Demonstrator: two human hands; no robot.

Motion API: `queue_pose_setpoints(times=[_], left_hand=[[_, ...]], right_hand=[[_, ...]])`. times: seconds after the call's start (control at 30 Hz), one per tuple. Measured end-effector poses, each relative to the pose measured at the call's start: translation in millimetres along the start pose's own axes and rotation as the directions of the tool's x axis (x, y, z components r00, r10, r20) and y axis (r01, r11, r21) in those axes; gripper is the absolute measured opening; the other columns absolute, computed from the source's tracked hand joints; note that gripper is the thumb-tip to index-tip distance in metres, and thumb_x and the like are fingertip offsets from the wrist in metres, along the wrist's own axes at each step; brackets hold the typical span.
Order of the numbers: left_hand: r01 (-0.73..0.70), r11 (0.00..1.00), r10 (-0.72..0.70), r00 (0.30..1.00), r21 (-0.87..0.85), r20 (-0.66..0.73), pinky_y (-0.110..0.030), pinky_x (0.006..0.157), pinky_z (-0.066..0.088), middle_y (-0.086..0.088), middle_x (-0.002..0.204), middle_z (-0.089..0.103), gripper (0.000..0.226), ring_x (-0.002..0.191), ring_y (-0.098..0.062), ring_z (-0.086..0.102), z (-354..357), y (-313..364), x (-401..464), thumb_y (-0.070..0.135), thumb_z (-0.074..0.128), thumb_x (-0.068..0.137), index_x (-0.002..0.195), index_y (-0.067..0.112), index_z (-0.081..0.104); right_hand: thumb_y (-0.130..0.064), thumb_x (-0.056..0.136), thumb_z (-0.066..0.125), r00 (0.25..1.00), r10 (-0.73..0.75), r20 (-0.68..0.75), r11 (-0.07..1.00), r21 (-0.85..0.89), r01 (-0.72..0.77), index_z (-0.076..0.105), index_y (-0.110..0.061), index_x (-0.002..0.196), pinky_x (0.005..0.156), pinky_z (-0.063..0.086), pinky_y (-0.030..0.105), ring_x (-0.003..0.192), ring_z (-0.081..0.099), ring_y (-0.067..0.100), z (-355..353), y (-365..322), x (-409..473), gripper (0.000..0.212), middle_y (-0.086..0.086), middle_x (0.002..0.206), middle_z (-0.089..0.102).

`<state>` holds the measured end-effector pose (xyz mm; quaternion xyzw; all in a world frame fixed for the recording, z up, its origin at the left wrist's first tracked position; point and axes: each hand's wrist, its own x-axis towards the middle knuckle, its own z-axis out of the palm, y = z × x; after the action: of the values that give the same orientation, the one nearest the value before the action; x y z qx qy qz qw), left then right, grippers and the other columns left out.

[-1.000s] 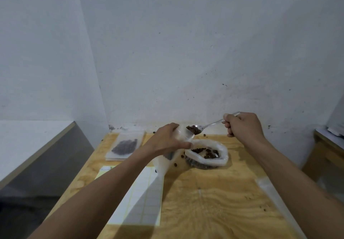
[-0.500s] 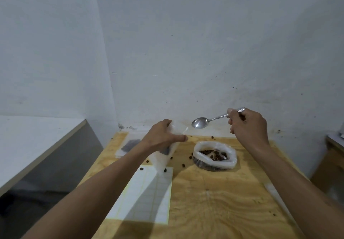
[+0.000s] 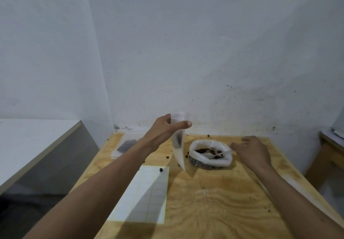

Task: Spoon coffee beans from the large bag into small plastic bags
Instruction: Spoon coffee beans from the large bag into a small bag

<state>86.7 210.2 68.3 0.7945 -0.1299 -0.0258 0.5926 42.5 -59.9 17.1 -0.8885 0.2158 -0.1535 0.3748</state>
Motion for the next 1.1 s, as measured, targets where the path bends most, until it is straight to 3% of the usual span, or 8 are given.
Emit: queue_pose_setpoints(times=[0.07,0.13,0.2,0.4,0.53,0.67,0.87,1.1], left_hand=[[-0.002,0.999,0.003,1.000,-0.037,0.021,-0.032,0.089,0.048,0.009,0.105,0.074,0.041,0.101,-0.011,0.067,1,1,0,0.053,0.079,0.076,0.105,0.024,0.074],[-0.022,0.996,0.027,0.998,-0.088,0.056,-0.034,0.091,0.048,0.006,0.104,0.076,0.045,0.100,-0.015,0.070,3,3,1,0.055,0.079,0.073,0.103,0.021,0.077],[-0.030,0.987,0.043,0.996,-0.161,0.080,-0.033,0.088,0.049,0.003,0.104,0.077,0.041,0.098,-0.015,0.071,6,5,1,0.049,0.077,0.075,0.102,0.018,0.077],[-0.059,0.919,0.112,0.987,-0.390,0.114,-0.038,0.087,0.048,-0.006,0.101,0.070,0.034,0.096,-0.023,0.065,13,9,1,0.040,0.075,0.077,0.095,0.011,0.074],[-0.084,0.904,0.099,0.995,-0.419,0.013,-0.047,0.091,0.051,-0.016,0.099,0.066,0.053,0.094,-0.030,0.064,7,8,2,0.038,0.077,0.082,0.101,-0.010,0.063],[-0.129,0.899,0.081,0.988,-0.419,-0.129,-0.056,0.095,0.052,-0.013,0.095,0.060,0.072,0.087,-0.029,0.060,2,1,2,0.040,0.088,0.075,0.095,-0.021,0.056],[-0.113,0.864,-0.012,0.969,-0.491,-0.246,-0.033,0.076,0.061,-0.020,0.097,0.076,0.027,0.086,-0.030,0.075,-1,-11,0,0.016,0.077,0.087,0.101,-0.007,0.073],[-0.109,0.895,-0.020,0.959,-0.432,-0.283,-0.029,0.069,0.061,-0.017,0.081,0.077,0.017,0.072,-0.024,0.075,-7,-12,-1,0.012,0.075,0.089,0.095,-0.004,0.075]], right_hand=[[-0.043,0.082,0.080,1.000,-0.007,-0.014,0.998,-0.064,0.006,0.040,-0.008,0.149,0.100,0.045,0.044,0.133,0.048,0.036,-2,-3,-1,0.086,0.018,0.148,0.046],[-0.047,0.082,0.079,0.989,-0.143,-0.025,0.990,-0.009,0.143,0.036,-0.015,0.152,0.104,0.041,0.044,0.139,0.040,0.031,-3,-15,-8,0.088,0.012,0.155,0.034],[-0.052,0.086,0.074,0.965,-0.242,0.099,0.957,0.185,0.221,0.044,-0.021,0.149,0.096,0.045,0.035,0.131,0.049,0.021,-1,-32,-15,0.076,0.003,0.150,0.043],[-0.057,0.081,0.076,0.780,-0.308,0.544,0.849,0.528,-0.033,0.058,-0.029,0.137,0.105,0.049,0.042,0.118,0.066,0.020,20,-64,-29,0.065,-0.006,0.123,0.072],[-0.024,0.081,0.084,0.823,-0.321,0.469,0.724,0.681,-0.106,0.074,-0.011,0.102,0.085,0.060,0.037,0.101,0.075,0.027,28,-71,-32,0.027,0.008,0.101,0.079],[-0.022,0.077,0.086,0.871,-0.300,0.389,0.743,0.668,-0.042,0.078,-0.009,0.096,0.084,0.061,0.047,0.089,0.074,0.023,29,-74,-31,0.024,0.014,0.101,0.078],[-0.018,0.080,0.084,0.876,-0.347,0.334,0.782,0.619,0.073,0.078,-0.008,0.091,0.066,0.059,0.026,0.077,0.074,0.013,25,-81,-28,0.016,0.014,0.099,0.077],[-0.025,0.080,0.085,0.866,-0.407,0.291,0.783,0.598,0.168,0.077,-0.018,0.100,0.083,0.060,0.034,0.091,0.075,0.023,15,-98,-16,0.023,0.003,0.096,0.077]])
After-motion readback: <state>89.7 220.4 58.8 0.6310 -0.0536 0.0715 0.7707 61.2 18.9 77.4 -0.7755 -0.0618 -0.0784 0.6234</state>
